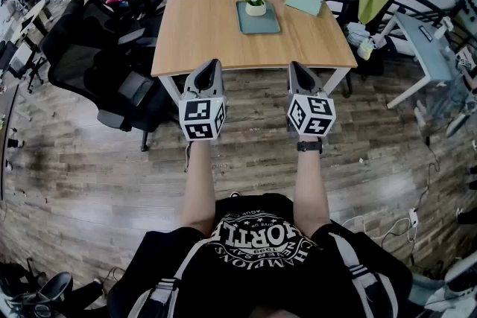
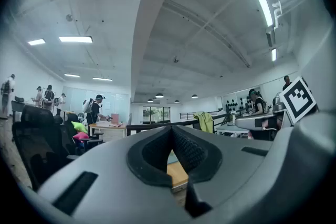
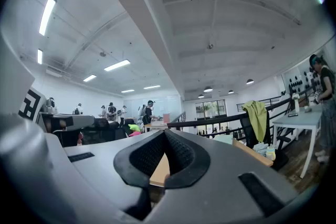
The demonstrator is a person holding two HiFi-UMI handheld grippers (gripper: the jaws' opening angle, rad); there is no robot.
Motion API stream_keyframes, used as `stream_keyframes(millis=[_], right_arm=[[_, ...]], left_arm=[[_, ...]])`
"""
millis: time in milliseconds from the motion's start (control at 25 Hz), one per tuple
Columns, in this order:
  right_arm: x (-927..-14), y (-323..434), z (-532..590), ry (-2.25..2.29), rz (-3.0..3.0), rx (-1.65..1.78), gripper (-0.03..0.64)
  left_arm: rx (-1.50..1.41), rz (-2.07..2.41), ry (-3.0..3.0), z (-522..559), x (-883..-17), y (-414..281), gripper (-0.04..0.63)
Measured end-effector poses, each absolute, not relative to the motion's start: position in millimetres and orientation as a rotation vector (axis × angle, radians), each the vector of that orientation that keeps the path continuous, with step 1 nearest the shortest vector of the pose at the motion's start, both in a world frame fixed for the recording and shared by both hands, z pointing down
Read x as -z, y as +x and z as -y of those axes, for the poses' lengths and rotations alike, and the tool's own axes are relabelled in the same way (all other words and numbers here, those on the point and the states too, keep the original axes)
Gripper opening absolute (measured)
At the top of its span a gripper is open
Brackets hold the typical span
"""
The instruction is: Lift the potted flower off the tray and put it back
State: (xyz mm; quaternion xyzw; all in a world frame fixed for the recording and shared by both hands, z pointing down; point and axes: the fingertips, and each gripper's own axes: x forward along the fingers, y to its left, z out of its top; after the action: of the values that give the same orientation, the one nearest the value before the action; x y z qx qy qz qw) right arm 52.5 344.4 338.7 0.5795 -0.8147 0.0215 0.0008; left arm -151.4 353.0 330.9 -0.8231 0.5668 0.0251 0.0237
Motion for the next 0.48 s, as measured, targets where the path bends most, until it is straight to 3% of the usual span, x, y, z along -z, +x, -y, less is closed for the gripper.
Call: stream_keyframes(millis=[480], right_arm=[[-350.5, 21.4, -334.8, 1.821, 2.574, -0.113, 0.018]], left_arm=[[-0.042, -1.724, -2.598, -347.0, -359.0, -170.6, 0.017]])
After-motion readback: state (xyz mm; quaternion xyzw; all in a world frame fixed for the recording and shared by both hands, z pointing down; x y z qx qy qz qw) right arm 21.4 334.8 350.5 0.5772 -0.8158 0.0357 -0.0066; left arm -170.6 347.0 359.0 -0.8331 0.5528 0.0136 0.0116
